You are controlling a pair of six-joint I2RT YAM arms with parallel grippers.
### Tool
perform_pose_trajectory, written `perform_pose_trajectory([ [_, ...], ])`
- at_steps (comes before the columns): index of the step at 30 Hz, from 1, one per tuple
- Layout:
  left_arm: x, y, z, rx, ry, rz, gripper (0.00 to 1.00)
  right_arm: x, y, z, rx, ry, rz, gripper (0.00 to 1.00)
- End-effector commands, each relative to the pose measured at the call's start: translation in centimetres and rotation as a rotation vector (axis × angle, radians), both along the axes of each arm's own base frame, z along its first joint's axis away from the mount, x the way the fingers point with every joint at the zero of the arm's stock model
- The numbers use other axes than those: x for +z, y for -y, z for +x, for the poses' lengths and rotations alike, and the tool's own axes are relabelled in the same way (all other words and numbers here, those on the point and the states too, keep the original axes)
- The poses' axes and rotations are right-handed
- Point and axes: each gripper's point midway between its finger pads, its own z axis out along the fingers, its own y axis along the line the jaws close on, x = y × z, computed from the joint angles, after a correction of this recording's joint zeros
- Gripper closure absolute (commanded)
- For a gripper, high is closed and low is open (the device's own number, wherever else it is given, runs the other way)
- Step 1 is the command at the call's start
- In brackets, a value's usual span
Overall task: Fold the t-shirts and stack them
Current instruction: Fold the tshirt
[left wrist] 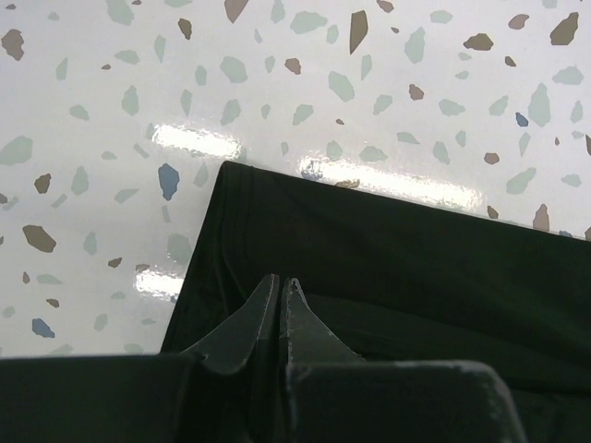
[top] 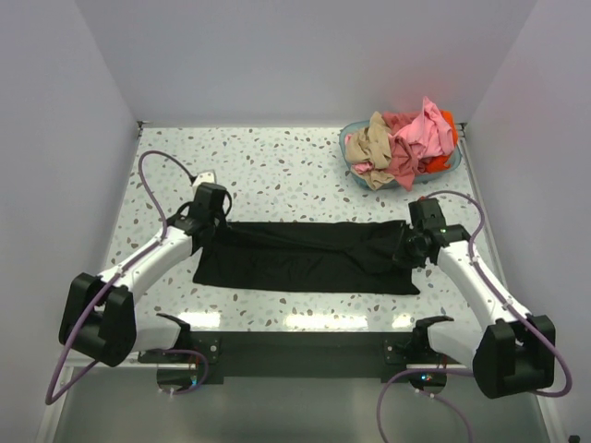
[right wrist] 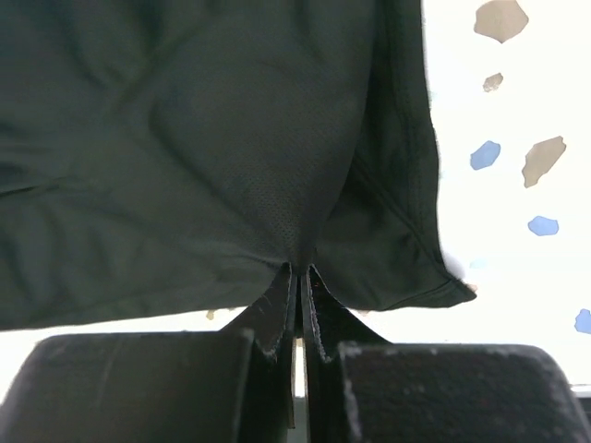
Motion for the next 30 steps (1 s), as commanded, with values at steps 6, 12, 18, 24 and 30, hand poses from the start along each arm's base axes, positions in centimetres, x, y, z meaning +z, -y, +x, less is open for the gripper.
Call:
perform_pose_trajectory([
  [6,2.8,-1.0,0.4,0.029,0.058,0.036,1.0,3.9,-0.9,-1.2,0.055,0.013,0.051,1.0],
  [12,3.5,-0.8,0.9,0.025,0.068,0.036,1.0,5.7,-2.6,-2.1,0.095,0.033,0.148,1.0],
  [18,3.3,-0.9,0.8,0.022,0.053,0.044,1.0,7.3,-4.2,-2.5,0.135,0.052,0.239,1.0],
  [24,3.4,-0.8,0.6,0.016,0.053,0.041,1.0,6.1,-4.0,-3.0,0.13,0.022,0.235,1.0],
  [30,3.6,-0.8,0.7,0.014,0.058,0.04,1.0,6.6,-4.9,-3.2,0.141,0.032,0.285,1.0],
])
